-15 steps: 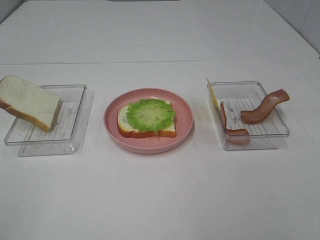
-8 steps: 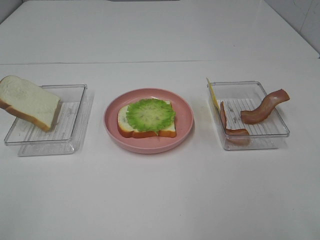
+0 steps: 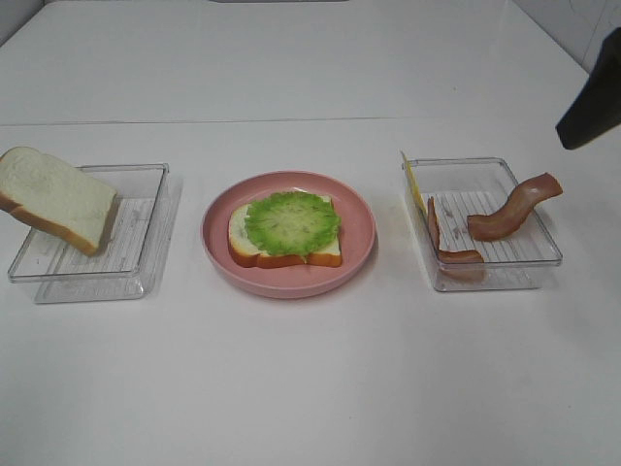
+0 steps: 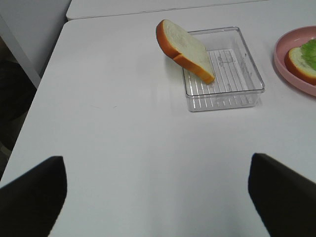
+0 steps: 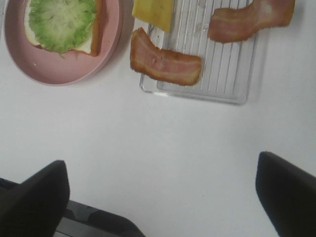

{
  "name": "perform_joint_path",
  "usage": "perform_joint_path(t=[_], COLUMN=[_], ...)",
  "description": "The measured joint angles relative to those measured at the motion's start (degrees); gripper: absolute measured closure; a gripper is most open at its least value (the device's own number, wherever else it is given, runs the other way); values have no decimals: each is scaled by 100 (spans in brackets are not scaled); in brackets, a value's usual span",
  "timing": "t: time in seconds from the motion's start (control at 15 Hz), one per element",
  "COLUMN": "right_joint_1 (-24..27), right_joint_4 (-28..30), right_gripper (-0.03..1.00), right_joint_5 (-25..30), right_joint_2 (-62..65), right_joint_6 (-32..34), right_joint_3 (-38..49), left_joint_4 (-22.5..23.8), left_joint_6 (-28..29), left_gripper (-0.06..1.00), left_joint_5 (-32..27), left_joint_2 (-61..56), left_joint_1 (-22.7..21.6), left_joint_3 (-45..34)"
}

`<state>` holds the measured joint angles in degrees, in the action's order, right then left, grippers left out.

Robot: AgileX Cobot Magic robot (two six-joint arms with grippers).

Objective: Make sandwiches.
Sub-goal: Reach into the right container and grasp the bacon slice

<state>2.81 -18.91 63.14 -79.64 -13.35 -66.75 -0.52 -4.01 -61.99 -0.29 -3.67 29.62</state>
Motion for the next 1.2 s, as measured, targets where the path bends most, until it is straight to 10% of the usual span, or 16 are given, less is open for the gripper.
perform_joint_path(t=[0.47,1.2], right_joint_1=[1335,1364], right_joint_4=[-911,-1341], right_gripper=[-1,-1], right_joint_5=[590,647], right_joint_2=[-2853,-4864], right_joint_6=[-871,-985], right_joint_3=[-2538,-3231], left_joint_4=[0,0], left_joint_6=[0,0], left_gripper=[3,3], left_joint_5=[6,6], left_joint_2=[0,0], left_joint_1=[0,0], left_joint_3=[0,0])
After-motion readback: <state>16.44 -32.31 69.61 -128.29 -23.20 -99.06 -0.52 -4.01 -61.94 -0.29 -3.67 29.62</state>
